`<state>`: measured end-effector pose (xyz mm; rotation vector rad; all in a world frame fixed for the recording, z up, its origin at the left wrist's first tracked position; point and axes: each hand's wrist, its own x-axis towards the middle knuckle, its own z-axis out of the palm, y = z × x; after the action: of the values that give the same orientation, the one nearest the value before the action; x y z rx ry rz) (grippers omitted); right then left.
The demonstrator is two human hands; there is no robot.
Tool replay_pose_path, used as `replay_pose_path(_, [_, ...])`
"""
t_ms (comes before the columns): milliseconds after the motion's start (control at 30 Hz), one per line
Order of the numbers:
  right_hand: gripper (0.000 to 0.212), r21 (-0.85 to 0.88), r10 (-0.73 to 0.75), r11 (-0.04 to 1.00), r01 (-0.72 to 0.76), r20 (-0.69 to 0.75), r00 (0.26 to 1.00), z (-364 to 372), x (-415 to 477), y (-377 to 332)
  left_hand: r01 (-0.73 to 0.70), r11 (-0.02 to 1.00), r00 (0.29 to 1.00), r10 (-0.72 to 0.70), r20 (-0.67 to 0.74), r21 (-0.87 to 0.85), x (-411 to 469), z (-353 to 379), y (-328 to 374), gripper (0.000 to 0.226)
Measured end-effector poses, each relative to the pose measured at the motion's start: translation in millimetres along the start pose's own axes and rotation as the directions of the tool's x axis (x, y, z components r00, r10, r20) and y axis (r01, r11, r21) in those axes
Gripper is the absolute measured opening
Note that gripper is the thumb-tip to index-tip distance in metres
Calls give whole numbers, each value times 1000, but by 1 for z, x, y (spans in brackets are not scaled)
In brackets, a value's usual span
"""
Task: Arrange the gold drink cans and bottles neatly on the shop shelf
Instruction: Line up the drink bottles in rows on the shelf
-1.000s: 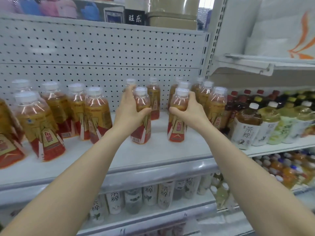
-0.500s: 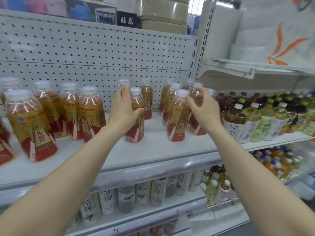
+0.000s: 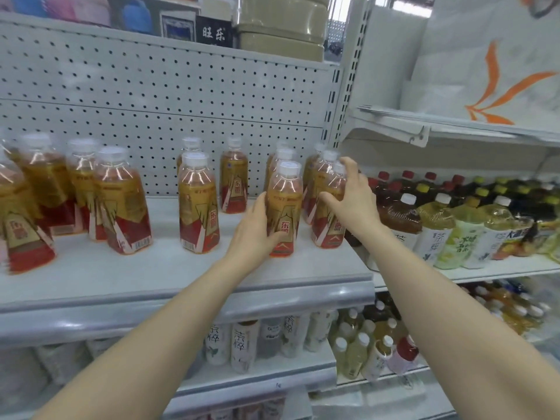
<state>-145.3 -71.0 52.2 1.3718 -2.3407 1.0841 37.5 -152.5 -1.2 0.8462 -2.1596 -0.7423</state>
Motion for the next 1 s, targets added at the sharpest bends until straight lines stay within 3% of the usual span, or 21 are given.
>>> replay_pose_path(100, [72, 1, -24, 1000, 24, 39, 999, -6, 2, 4, 78, 991, 994, -70, 84, -105, 2, 7, -1, 82])
replay_pose_path(233, [68, -10, -58, 998, 59, 40, 998, -18, -7, 11, 147, 978, 987, -136, 83, -148, 4, 10, 3, 82])
replay_pose_path(633, [71, -22, -97, 995, 97, 7, 995, -24, -14, 20, 195, 963, 981, -195, 18, -184, -1, 16, 8, 83])
replay_pose_path(1000, [73, -30, -107, 994, 108, 30, 994, -17, -3, 24, 211, 960, 977, -206, 46, -184, -2, 18, 6, 78])
